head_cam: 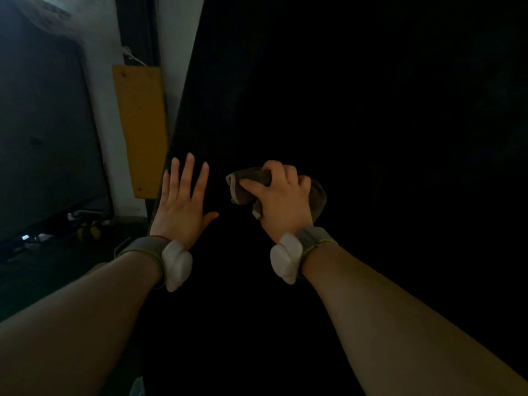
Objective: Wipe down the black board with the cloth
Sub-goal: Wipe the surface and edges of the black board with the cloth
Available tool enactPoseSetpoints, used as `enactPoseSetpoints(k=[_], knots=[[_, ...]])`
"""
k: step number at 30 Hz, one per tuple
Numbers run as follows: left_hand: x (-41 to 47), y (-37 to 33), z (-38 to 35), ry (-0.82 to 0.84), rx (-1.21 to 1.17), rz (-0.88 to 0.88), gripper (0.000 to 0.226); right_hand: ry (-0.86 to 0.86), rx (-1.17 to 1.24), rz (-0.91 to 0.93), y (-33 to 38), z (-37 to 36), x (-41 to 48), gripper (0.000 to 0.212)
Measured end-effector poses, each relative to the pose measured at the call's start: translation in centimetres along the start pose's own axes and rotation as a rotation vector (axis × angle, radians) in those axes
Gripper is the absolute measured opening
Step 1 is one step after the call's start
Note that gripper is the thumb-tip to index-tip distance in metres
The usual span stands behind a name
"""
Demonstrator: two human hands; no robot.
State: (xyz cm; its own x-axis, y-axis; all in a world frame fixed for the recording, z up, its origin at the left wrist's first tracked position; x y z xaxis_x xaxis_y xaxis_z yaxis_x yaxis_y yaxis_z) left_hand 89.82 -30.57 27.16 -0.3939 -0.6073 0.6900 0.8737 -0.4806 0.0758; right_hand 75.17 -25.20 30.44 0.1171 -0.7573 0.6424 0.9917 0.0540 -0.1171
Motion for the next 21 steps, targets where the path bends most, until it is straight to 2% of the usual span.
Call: enactPoseSetpoints(k=[7, 10, 13, 16, 21], knots=[[0.0, -0.1, -0.3, 0.036, -0.007, 0.013, 0.106, 0.213, -0.012, 0.208, 1.3, -2.4, -2.5, 0.042], [0.1, 0.0, -0.4, 0.054, -0.015, 0.012, 0.106, 0.087, 0.093, 0.150, 0.2, 1.5, -1.7, 0.047], [0.0, 0.2, -0.4, 0.051, -0.005, 0.027, 0.105, -0.054, 0.151, -0.014, -1.8, 4.9, -0.1, 0.053], [0.1, -0.1, -0.2, 0.039, 0.005, 0.014, 0.105, 0.029, 0.097, -0.142, -2.2, 3.8, 0.6, 0.053], [0.1, -0.2, -0.3, 0.045, 0.006, 0.010, 0.103, 0.020, 0.062, -0.068, -0.3, -0.7, -0.6, 0.055]])
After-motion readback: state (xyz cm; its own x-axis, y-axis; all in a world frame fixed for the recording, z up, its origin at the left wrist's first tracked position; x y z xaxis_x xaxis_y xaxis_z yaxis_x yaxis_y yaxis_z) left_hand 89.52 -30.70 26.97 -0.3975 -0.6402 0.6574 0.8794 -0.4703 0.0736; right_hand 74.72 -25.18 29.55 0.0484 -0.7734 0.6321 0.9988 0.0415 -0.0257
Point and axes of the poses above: each hand's wrist, its own x-axis towards the middle knuckle, its own z-axis out of the back of the hand, y = z × x, the point moved 9 cm from there along x, towards the middle knuckle, and after that the axes turned 10 degrees about y, right-handed, at the moved point
